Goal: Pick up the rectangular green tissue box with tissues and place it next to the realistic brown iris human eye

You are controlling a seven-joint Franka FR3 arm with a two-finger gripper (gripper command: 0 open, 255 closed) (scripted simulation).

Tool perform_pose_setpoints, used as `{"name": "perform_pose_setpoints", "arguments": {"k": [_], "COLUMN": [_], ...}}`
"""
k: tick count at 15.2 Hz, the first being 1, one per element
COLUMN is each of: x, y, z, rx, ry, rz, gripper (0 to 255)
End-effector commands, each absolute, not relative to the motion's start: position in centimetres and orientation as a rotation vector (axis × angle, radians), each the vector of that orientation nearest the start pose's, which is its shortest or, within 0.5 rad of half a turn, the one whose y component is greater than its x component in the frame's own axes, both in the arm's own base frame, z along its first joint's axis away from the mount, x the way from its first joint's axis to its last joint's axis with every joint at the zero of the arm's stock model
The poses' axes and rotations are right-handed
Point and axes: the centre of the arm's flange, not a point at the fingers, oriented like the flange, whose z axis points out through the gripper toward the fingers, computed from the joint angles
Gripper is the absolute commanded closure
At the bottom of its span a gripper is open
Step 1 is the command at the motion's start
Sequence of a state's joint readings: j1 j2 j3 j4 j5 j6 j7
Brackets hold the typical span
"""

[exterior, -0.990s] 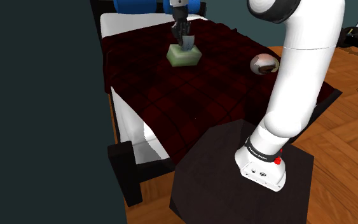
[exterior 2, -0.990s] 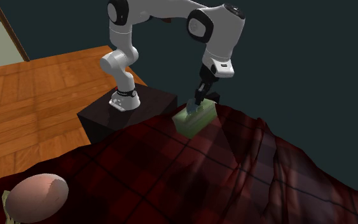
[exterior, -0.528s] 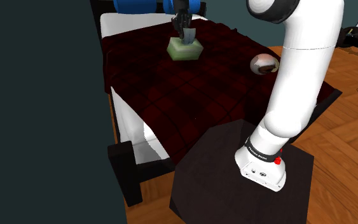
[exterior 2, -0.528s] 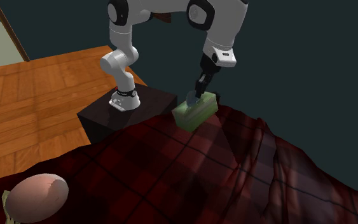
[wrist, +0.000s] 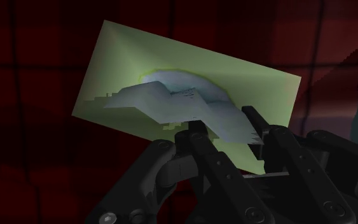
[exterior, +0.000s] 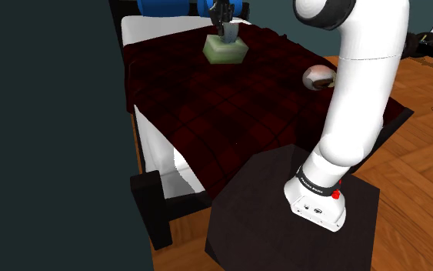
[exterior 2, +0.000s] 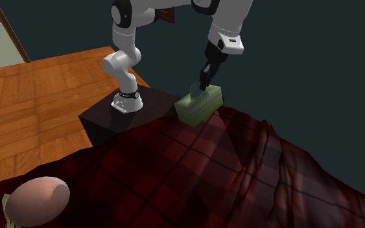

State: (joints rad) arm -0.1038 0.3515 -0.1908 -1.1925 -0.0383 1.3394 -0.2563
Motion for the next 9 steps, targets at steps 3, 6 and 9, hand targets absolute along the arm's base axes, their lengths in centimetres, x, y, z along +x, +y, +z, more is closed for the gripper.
{"name": "perform_pose_setpoints", "arguments": {"k": [3, 6, 9], "x": [58.9, 55.8, 52.8], "y": [-18.2, -20.7, -23.2], "z": [58.4, 58.4, 58.4], "rx": [-3.169, -3.169, -3.169], "ry": [0.061, 0.061, 0.061], "rz": [0.347, 0.347, 0.347], "gripper": [255, 255, 255]}}
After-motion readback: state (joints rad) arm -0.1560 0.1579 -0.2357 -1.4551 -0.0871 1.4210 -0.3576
